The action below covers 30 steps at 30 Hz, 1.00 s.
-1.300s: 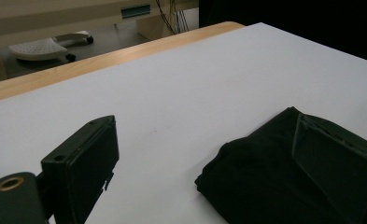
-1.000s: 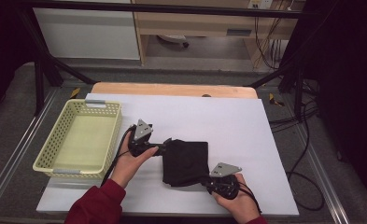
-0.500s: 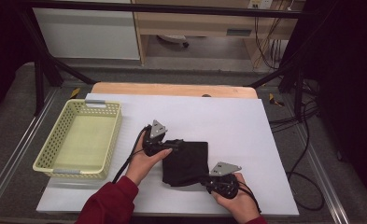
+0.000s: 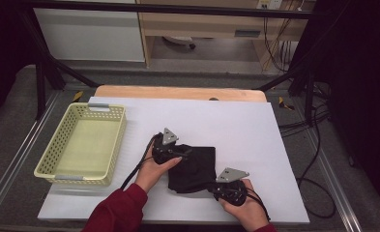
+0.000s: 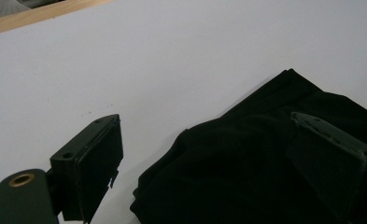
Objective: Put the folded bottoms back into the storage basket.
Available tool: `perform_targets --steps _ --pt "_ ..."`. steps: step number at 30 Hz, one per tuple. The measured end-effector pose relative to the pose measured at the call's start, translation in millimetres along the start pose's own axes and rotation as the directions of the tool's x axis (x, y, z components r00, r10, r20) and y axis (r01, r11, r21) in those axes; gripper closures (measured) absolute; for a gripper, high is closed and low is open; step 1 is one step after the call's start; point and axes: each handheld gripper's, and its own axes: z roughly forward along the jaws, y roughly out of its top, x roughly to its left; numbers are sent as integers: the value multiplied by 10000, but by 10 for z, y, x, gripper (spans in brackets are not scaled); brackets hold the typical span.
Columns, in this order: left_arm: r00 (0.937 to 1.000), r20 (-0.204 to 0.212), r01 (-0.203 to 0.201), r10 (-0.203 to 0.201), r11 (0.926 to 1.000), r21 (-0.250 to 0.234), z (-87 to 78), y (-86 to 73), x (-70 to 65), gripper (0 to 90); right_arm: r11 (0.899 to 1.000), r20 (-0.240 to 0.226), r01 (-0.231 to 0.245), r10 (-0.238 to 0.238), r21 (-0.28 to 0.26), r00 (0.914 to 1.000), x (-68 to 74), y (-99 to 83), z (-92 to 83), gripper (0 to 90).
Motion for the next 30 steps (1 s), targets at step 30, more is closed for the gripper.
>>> perform_targets --steps 30 --pt "9999 -125 -71 80 9976 692 27 -163 114 141 9999 -31 105 -105 76 9999 11 4 18 727"
